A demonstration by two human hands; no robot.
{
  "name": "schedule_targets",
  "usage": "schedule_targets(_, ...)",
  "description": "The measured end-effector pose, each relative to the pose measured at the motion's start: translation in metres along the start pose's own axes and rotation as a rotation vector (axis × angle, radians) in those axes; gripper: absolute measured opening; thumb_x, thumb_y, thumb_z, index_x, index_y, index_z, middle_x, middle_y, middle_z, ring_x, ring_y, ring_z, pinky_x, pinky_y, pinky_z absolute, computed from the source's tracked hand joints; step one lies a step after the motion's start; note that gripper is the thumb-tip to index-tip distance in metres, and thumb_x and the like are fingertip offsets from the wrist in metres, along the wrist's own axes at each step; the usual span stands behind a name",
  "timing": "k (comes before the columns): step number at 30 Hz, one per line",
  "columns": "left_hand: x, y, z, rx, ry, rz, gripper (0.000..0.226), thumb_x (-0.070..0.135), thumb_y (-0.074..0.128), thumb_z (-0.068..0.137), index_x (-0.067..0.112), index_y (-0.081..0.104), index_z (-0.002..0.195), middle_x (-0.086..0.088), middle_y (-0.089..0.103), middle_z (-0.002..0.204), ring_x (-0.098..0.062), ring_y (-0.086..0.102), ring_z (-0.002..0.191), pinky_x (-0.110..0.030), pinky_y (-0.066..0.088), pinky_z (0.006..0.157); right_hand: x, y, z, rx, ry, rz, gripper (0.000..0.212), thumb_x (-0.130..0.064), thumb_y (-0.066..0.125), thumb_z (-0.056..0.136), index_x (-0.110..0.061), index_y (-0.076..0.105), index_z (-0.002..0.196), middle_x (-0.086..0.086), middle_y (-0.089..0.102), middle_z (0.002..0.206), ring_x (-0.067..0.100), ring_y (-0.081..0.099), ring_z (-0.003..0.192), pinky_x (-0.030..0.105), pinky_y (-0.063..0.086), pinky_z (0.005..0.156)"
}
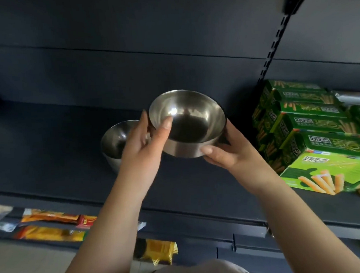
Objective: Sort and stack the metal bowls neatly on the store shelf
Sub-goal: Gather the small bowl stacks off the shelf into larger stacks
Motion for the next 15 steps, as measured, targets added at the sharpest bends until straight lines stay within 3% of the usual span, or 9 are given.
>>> schedule_targets(2,0.015,-0.025,0.003,0.081,0.064,0.024,0.085,0.069,0.056,0.064,0.034,0.041,0.139,0.019,0.043,0.140,0.004,0.038,0.127,-0.018,0.031,0.101,-0.014,0.015,0.018,-0.003,-0.061,-0.118,0.083,-0.040,0.077,0.064,-0.032,0.038,0.137,-0.014,0.060,0.121,0.002,0.059,0.111,0.023,0.048,0.095)
schedule_targets(4,0.021,-0.052,0.009,0.146,0.090,0.023,0.058,0.059,0.059,0.077,0.038,0.048,0.130,0.026,0.050,0.124,0.011,0.044,0.113,-0.008,0.034,0.089,-0.021,0.034,0.037,-0.003,-0.084,-0.169,0.081,-0.034,0.080,0.069,-0.030,0.037,0.138,-0.015,0.058,0.121,0.000,0.057,0.110,0.016,0.046,0.093)
schedule_targets(6,0.016,-0.078,0.016,0.231,0.063,0.012,0.037,0.046,0.055,0.087,0.040,0.052,0.123,0.025,0.054,0.120,0.010,0.046,0.114,-0.009,0.035,0.094,-0.022,0.056,0.052,-0.020,-0.085,-0.225,0.074,-0.032,0.078,0.072,-0.030,0.040,0.136,-0.016,0.058,0.118,-0.002,0.053,0.109,0.009,0.043,0.088)
schedule_targets(9,-0.006,-0.104,0.025,0.282,-0.010,0.024,0.049,0.044,0.053,0.089,0.025,0.049,0.134,0.008,0.045,0.142,-0.007,0.030,0.137,-0.033,0.022,0.116,-0.008,0.081,0.067,-0.049,-0.033,-0.270,0.072,-0.037,0.078,0.071,-0.030,0.042,0.134,-0.012,0.056,0.124,0.004,0.049,0.116,0.019,0.041,0.096)
schedule_targets(15,-0.046,-0.114,0.030,0.241,-0.100,0.020,0.053,0.047,0.052,0.089,0.021,0.048,0.135,0.005,0.042,0.145,-0.009,0.025,0.140,-0.037,0.019,0.117,0.017,0.098,0.072,-0.073,0.044,-0.337,0.065,-0.036,0.076,0.074,-0.030,0.044,0.130,-0.018,0.051,0.113,0.001,0.043,0.108,0.015,0.032,0.086)
Point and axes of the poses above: each hand's wrist, its own z-axis towards the middle knuckle, its own y-axis out of the palm, x = y × z, the point moved 7 cm from there along z, towards the middle knuckle
